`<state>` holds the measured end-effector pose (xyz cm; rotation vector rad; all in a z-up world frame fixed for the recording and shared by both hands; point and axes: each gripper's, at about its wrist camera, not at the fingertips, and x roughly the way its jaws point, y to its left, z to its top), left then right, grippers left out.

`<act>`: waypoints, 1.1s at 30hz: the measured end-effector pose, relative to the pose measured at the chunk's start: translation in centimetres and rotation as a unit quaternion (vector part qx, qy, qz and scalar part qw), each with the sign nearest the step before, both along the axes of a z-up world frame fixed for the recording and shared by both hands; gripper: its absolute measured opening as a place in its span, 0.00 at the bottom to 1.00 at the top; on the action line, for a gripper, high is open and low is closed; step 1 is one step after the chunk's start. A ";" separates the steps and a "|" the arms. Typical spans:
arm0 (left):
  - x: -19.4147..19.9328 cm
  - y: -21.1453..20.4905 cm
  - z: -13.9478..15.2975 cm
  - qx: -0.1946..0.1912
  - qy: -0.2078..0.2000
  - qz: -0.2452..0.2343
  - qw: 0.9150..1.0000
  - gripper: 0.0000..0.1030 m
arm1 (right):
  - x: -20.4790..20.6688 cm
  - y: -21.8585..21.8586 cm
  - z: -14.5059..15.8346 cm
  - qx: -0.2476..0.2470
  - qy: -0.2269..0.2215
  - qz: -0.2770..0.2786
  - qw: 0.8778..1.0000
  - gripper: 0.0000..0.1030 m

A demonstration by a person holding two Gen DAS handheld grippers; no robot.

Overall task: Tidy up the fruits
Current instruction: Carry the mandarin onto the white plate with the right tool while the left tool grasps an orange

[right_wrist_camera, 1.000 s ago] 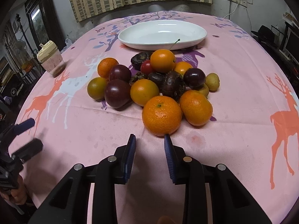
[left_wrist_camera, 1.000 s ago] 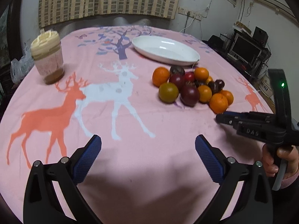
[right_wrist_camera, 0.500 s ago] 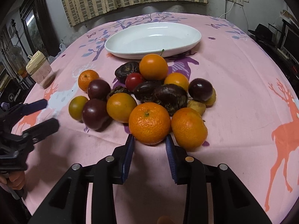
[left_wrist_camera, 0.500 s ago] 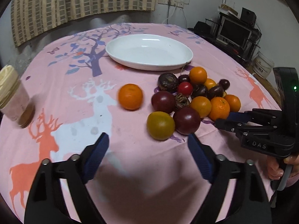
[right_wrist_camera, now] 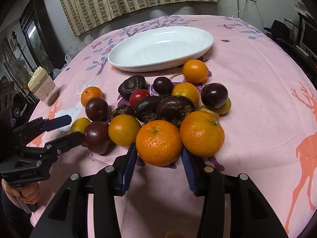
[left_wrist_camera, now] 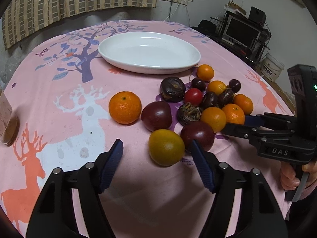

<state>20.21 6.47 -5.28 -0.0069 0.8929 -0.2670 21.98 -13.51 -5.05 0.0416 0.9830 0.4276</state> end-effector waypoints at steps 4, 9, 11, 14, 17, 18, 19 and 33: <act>0.0 0.1 0.0 -0.020 0.004 -0.010 1.000 0.49 | -0.4 -0.1 0.1 -0.002 -0.002 -0.009 1.000 0.43; -0.4 0.1 -0.4 -0.031 0.018 -0.015 0.999 0.40 | -2.7 -0.8 1.4 0.005 -0.022 -0.005 1.000 0.43; -0.4 -0.3 -0.4 -0.022 0.013 -0.020 0.999 0.40 | -3.5 -1.0 2.0 0.004 -0.027 -0.002 1.000 0.43; -0.1 -0.2 -0.4 -0.027 0.014 -0.016 0.999 0.40 | -4.4 -1.1 2.4 0.002 -0.033 0.002 0.999 0.43; -0.1 0.3 -0.6 -0.041 0.023 -0.011 0.999 0.38 | -4.9 -1.2 2.7 0.003 -0.038 0.003 0.999 0.43; -0.2 0.1 -0.6 -0.038 0.021 -0.011 0.999 0.37 | -5.0 -1.2 2.8 0.005 -0.038 0.004 0.999 0.43; -0.4 0.0 -0.6 -0.032 0.019 -0.011 0.999 0.37 | -5.1 -1.3 2.9 0.006 -0.039 0.005 0.999 0.43; -0.8 0.2 3.4 -0.036 -0.023 -0.010 0.999 0.37 | -2.0 -1.7 6.1 0.026 -0.067 0.004 0.997 0.43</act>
